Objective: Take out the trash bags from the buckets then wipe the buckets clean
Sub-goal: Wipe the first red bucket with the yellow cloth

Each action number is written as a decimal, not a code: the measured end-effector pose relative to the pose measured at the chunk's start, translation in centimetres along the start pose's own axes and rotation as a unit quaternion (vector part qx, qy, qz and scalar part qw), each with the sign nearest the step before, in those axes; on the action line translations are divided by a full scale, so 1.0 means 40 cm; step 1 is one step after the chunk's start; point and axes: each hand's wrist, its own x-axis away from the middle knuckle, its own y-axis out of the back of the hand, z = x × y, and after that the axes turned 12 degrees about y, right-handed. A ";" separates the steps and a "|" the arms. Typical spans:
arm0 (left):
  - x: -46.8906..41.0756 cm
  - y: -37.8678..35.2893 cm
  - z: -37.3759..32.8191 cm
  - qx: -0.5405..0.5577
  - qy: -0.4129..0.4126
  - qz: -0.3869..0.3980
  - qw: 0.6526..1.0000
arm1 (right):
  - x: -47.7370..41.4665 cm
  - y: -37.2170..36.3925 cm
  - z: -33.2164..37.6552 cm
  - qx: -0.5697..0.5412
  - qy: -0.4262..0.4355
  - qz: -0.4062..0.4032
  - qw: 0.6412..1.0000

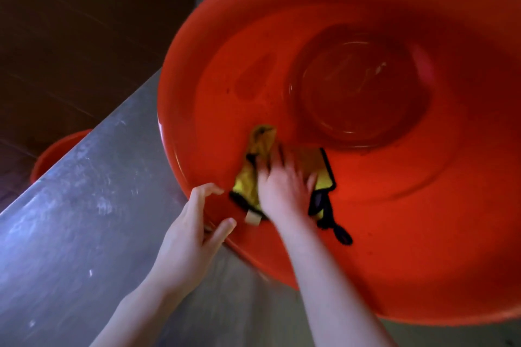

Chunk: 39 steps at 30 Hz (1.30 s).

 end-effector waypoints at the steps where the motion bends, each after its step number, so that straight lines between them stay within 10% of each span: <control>1: 0.007 -0.004 -0.002 0.004 0.010 -0.007 1.000 | -0.055 0.008 -0.022 -0.014 -0.032 0.005 0.999; 8: 0.045 -0.014 -0.050 -0.050 0.013 -0.019 0.998 | -0.205 -0.005 -0.106 -0.031 -0.057 -0.032 0.997; 13: -0.040 0.124 -0.115 -0.149 -0.118 -0.232 0.954 | -0.192 0.007 -0.127 0.048 0.010 -0.028 0.998; 21: -0.055 0.067 -0.070 -0.098 -0.063 -0.145 0.983 | -0.146 0.055 -0.226 0.214 -0.009 -0.006 0.977; 31: -0.059 0.003 -0.016 -0.013 -0.029 -0.125 0.992 | 0.133 -0.012 0.049 0.048 0.076 -0.046 0.995; 39: -0.057 0.014 -0.004 -0.015 -0.053 -0.109 0.993 | -0.100 -0.021 -0.022 0.009 -0.093 -0.038 0.995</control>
